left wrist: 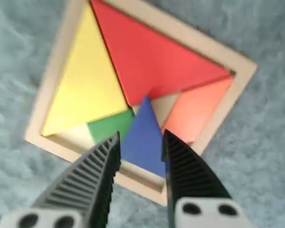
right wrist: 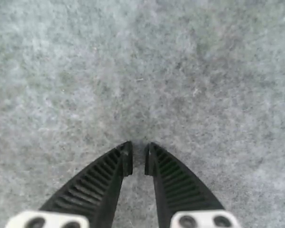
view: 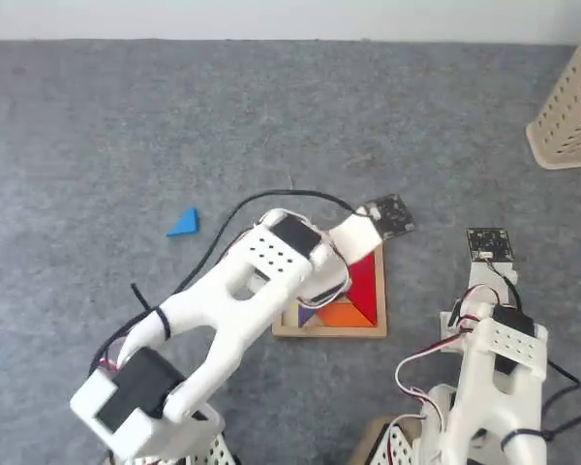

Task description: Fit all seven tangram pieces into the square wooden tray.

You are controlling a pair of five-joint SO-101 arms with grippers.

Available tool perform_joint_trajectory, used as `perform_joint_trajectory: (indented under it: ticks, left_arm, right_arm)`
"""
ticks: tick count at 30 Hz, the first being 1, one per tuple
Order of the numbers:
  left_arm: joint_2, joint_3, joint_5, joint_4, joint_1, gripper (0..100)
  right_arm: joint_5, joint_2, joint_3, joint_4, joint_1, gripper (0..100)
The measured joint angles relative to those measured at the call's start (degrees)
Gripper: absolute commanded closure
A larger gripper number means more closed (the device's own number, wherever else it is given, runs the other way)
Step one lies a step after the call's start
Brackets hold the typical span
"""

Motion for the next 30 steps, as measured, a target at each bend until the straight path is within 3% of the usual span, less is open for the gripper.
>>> perform_joint_trajectory:
  ticks: [6,10,18,30]
  left_arm:
    - [2.8,-1.5,-0.4,0.0,0.8,87]
    - [8.0,-1.5,-0.4,-2.8,0.9,95]
    - [9.8,-4.5,-0.4,-4.2,1.0,91]
    - [9.8,-5.0,-2.7,-4.4,-7.4,91]
  right_arm:
    - [0.0,0.0,0.0,0.0,0.0,91.5]
    - [0.0,0.0,0.0,0.0,0.0,91.5]
    - [0.0,0.0,0.0,0.0,0.0,91.5]
    - [0.0,0.0,0.0,0.0,0.0,91.5]
